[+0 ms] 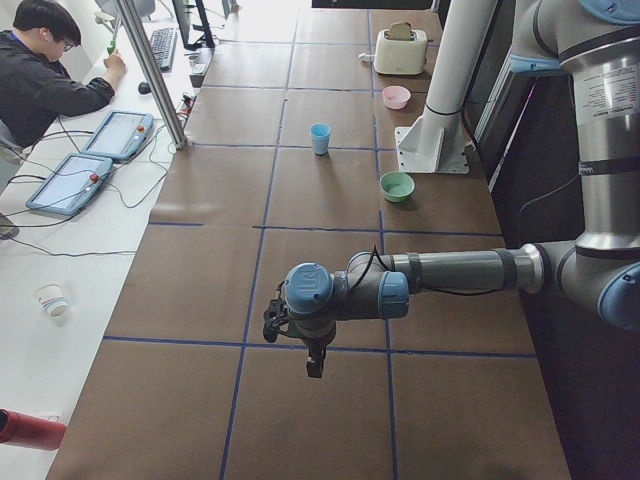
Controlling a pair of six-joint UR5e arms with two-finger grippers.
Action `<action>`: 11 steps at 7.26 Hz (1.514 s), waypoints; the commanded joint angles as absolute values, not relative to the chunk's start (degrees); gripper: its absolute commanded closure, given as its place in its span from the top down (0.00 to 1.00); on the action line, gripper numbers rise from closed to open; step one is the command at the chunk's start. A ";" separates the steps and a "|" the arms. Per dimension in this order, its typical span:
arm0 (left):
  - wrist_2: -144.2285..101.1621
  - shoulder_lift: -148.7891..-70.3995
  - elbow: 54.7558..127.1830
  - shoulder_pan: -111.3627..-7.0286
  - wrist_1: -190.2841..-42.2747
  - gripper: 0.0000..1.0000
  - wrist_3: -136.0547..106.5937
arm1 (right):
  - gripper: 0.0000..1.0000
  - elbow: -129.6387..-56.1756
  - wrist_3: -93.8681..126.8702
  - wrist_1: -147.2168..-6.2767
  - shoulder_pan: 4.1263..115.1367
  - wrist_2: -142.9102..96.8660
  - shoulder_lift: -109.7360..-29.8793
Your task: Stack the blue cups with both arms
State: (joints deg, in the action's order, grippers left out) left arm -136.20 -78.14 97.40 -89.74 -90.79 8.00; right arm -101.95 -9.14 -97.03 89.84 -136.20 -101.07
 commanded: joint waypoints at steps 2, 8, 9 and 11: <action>-136.14 -78.13 97.82 -89.74 -90.79 1.00 7.91 | 1.00 -101.87 -9.66 -97.03 89.82 -136.41 -101.07; -136.06 -78.14 97.74 -89.74 -90.79 1.00 7.91 | 1.00 -101.08 -11.49 -96.86 89.91 -133.16 -101.60; -136.05 -78.05 97.73 -89.74 -90.79 1.00 8.00 | 1.00 -100.29 -12.82 -96.94 89.91 -132.63 -101.86; -136.05 -78.13 97.73 -89.65 -90.79 1.00 7.91 | 1.00 -99.32 -12.66 -96.94 89.91 -132.63 -102.22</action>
